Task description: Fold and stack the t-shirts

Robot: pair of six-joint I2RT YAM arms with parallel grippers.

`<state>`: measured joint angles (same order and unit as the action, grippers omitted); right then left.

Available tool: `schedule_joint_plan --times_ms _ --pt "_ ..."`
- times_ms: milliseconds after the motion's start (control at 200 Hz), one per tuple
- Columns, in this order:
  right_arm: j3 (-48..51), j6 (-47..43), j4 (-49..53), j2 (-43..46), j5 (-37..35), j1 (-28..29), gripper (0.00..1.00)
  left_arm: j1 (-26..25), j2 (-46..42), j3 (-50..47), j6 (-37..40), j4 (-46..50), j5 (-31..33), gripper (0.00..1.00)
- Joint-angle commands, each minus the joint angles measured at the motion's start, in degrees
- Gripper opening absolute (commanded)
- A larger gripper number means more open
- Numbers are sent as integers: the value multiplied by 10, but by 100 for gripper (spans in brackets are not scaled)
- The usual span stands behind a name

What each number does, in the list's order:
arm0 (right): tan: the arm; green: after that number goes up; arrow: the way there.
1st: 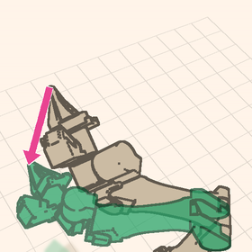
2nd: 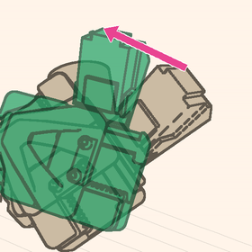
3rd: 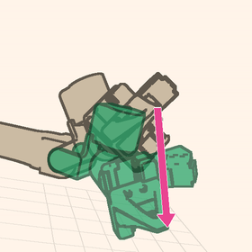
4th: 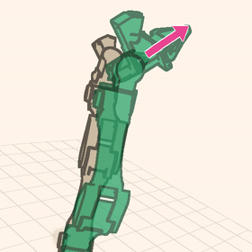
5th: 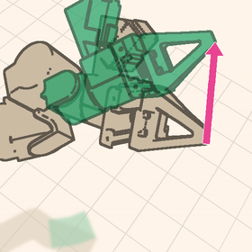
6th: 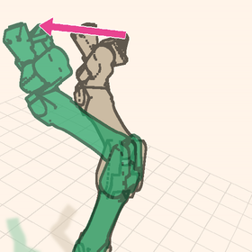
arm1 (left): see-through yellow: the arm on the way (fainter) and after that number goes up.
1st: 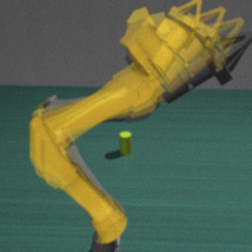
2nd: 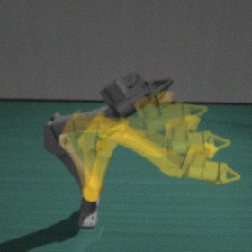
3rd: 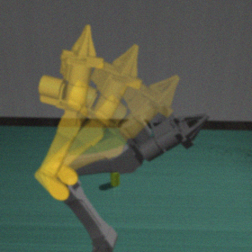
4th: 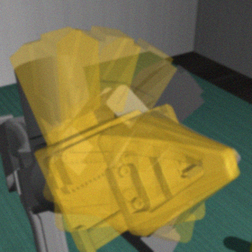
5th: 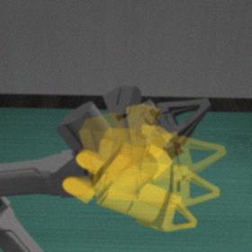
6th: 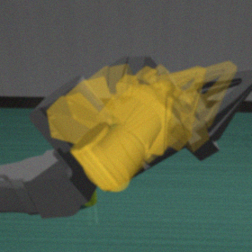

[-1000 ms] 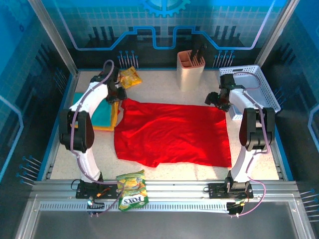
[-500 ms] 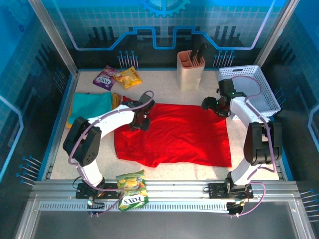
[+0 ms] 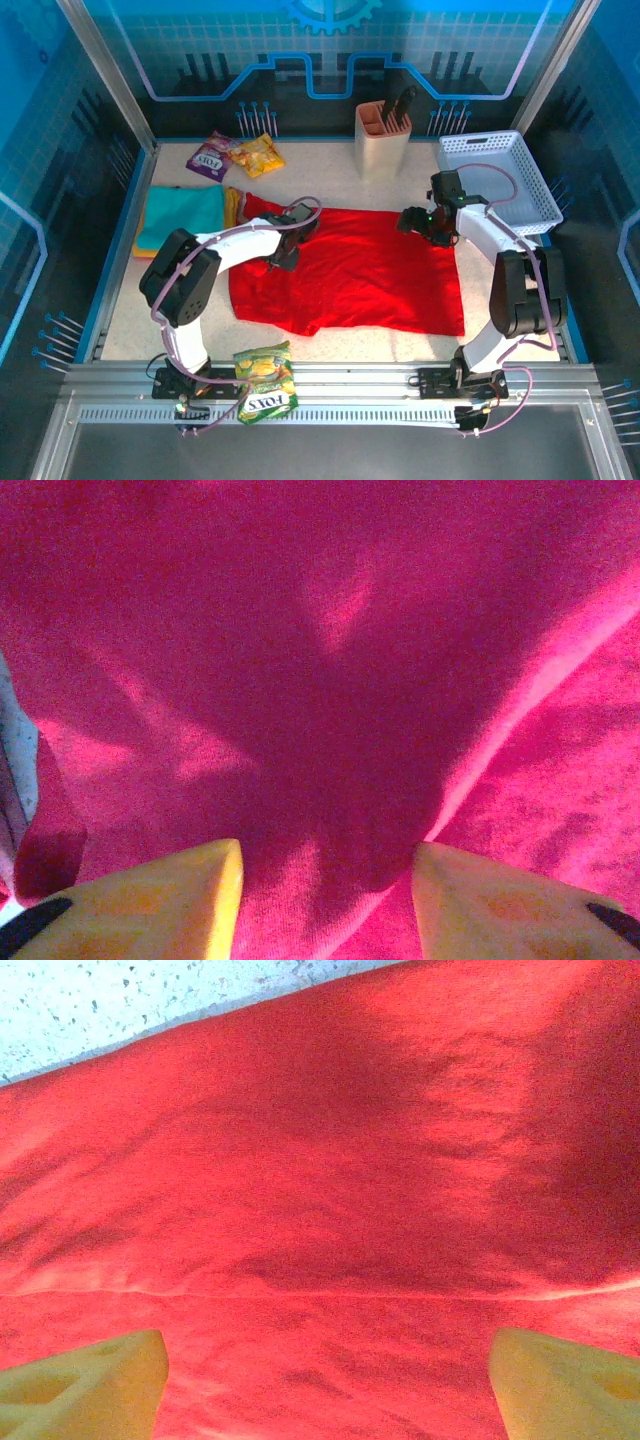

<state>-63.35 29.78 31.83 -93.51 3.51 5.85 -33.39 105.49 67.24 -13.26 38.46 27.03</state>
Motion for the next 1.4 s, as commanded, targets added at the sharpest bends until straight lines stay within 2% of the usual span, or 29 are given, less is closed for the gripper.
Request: schedule_joint_plan --times_ms 0,90,235,310,515,826,991,1036,1106,1181,1261,1396 --pt "0 6 -4 11 11 7 83 -4 18 -9 4 -5 50 43" --pt "-3 5 -3 8 11 7 83 -4 19 -5 24 -14 63 36" --pt "-4 5 -1 3 12 7 82 -3 28 28 69 -2 58 9" --pt "-2 6 -2 3 12 7 81 -3 33 47 92 5 53 3" --pt "2 5 -3 3 16 7 81 21 51 113 160 34 43 0" --pt "-5 5 -2 -6 27 7 80 79 120 282 289 83 -8 0" --pt "-2 6 -4 -10 39 7 80 106 186 380 290 105 -40 0" --pt "-1 7 -5 -9 41 8 79 108 197 395 295 101 -39 5" --pt "2 6 -4 -6 42 7 79 111 209 411 301 97 -42 24" --pt "3 4 -2 -3 41 8 79 113 219 430 295 110 -35 50" --pt "6 3 -2 -1 41 8 79 122 216 442 262 125 -41 54" --pt "8 5 -5 -4 42 10 79 138 168 424 182 139 -97 56"
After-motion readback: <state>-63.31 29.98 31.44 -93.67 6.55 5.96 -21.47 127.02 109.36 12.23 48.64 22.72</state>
